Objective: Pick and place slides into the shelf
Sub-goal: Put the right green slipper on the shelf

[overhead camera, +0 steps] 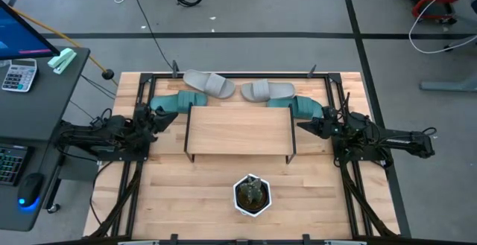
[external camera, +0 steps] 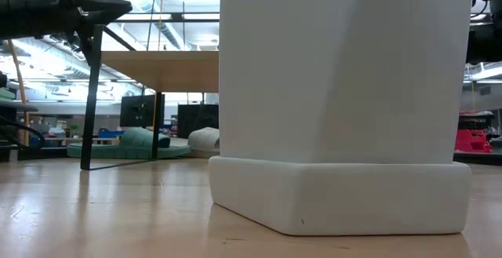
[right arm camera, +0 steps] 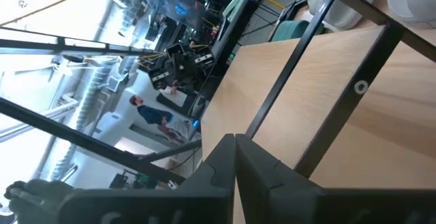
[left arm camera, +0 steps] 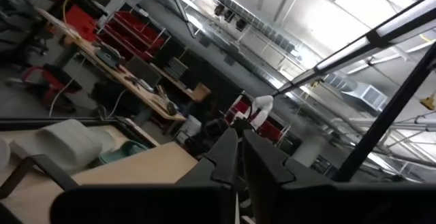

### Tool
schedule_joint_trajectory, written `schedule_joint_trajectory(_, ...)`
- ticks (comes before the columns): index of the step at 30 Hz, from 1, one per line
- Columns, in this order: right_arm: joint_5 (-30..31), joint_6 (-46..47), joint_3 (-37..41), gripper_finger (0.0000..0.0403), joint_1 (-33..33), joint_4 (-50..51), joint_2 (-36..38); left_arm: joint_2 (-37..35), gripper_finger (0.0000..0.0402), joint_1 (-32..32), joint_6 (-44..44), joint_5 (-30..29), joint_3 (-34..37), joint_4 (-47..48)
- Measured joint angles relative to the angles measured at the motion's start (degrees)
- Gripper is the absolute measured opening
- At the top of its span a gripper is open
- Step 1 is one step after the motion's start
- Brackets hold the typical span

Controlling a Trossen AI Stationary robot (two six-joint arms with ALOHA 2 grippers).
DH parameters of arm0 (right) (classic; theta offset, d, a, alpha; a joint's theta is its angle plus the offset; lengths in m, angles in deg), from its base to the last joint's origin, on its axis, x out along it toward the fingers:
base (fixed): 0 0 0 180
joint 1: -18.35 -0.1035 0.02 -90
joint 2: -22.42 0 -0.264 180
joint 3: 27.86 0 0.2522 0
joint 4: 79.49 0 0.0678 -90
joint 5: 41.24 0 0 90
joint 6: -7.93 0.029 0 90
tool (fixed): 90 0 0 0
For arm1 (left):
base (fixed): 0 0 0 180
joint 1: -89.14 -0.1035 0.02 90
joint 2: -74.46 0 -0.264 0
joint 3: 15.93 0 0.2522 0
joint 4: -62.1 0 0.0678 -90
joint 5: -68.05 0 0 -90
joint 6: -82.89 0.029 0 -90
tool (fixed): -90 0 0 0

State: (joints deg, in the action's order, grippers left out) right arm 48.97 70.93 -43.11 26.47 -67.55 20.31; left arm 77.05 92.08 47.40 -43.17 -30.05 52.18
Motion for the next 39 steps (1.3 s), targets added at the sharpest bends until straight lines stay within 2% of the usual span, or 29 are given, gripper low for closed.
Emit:
schedule_joint_trajectory(6, 0.0, 0.0, 0.0, 0.0018, 0.0, -0.7, 0.0, 0.0, 0.0024, 0.0, -4.8, 0.0, -0.2, 0.0)
schedule_joint_trajectory(11, 0.9, -0.9, -1.1, 0.0018, 0.0, -3.6, -0.1, 1.7, 0.0043, 0.0, -2.9, -0.9, -3.8, -0.2)
schedule_joint_trajectory(15, 2.1, -5.8, -5.7, 0.0018, 0.2, -1.4, -1.6, 4.6, 0.0052, -0.4, 0.1, -1.7, -7.7, 0.2)
schedule_joint_trajectory(19, 2.9, -11.8, -14.5, 0.0018, 1.9, 7.5, -5.4, 8.9, 0.0049, -1.7, 3.5, -1.7, -13.6, 1.9)
schedule_joint_trajectory(25, 3.2, -19.8, -32.0, 0.0018, 6.2, 26.7, -16.5, 17.0, 0.0044, -4.0, 7.4, -1.7, -27.9, 18.9)
schedule_joint_trajectory(32, 3.7, -20.5, -50.9, 0.0018, 12.5, 54.2, -32.9, 25.8, 0.0064, -6.8, 8.0, -1.5, -46.6, 42.6)
schedule_joint_trajectory(35, 4.2, -22.4, -56.7, 0.0018, 15.0, 63.6, -39.5, 29.4, 0.0079, -8.3, 7.7, -1.7, -53.8, 50.7)
schedule_joint_trajectory(39, 4.6, -27.4, -60.8, 0.0018, 18.4, 70.3, -46.4, 33.8, 0.0100, -10.4, 7.7, -1.8, -62.2, 60.4)
